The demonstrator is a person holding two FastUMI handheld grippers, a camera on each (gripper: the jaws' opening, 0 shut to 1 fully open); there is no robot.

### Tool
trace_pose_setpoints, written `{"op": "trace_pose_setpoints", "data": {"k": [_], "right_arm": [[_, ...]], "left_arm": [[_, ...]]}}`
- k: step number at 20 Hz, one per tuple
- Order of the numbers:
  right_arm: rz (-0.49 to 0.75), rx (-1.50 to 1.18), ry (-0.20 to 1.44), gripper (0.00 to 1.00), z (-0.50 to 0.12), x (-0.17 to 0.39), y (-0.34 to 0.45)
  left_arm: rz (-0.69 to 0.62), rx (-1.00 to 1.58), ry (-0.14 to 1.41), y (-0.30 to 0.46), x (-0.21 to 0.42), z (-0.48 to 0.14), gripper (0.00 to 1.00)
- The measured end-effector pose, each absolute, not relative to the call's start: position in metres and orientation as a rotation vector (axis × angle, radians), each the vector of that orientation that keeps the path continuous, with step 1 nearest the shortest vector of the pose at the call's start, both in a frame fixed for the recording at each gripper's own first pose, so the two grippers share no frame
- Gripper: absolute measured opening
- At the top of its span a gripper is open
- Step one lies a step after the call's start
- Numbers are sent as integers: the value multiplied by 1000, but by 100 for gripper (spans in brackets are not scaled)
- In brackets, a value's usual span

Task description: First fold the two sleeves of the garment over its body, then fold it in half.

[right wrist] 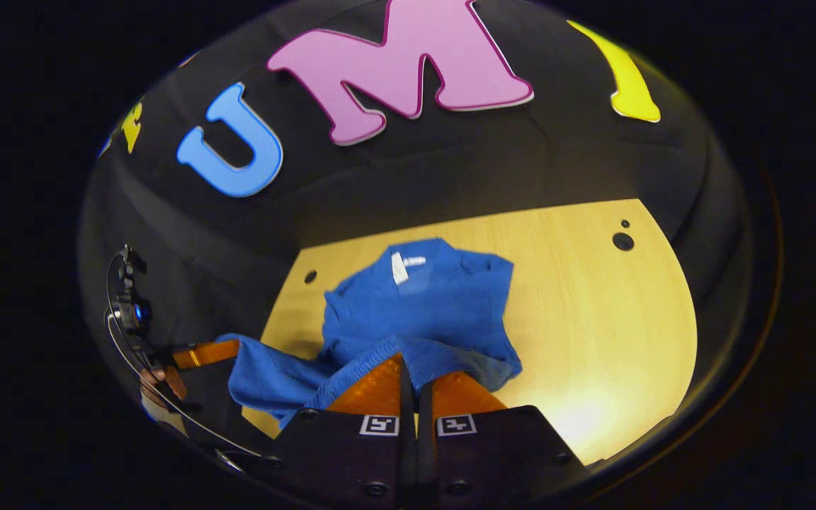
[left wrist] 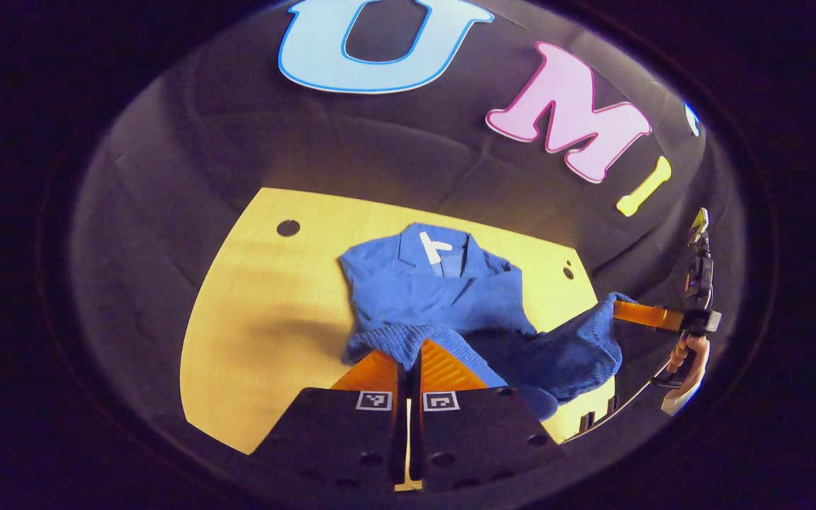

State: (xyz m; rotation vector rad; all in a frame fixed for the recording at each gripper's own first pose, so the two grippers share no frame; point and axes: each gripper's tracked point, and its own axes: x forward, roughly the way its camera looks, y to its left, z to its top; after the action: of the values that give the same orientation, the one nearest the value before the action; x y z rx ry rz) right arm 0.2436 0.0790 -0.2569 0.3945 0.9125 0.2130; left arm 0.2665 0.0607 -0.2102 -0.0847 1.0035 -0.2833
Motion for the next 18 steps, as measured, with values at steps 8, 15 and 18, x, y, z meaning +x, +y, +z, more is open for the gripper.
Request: {"op": "trace_pose_setpoints", "data": {"k": [8, 15, 18], "right_arm": [[7, 334, 1055, 4, -432, 426, 22], [71, 247, 1137, 70, -489, 425, 17], [81, 226, 1071, 98, -475, 432, 12]], "left_arm": [[-113, -45, 1067, 68, 452, -337, 0], [-77, -99, 1078, 46, 472, -382, 55], [-62, 22, 1077, 60, 467, -364, 76]]}}
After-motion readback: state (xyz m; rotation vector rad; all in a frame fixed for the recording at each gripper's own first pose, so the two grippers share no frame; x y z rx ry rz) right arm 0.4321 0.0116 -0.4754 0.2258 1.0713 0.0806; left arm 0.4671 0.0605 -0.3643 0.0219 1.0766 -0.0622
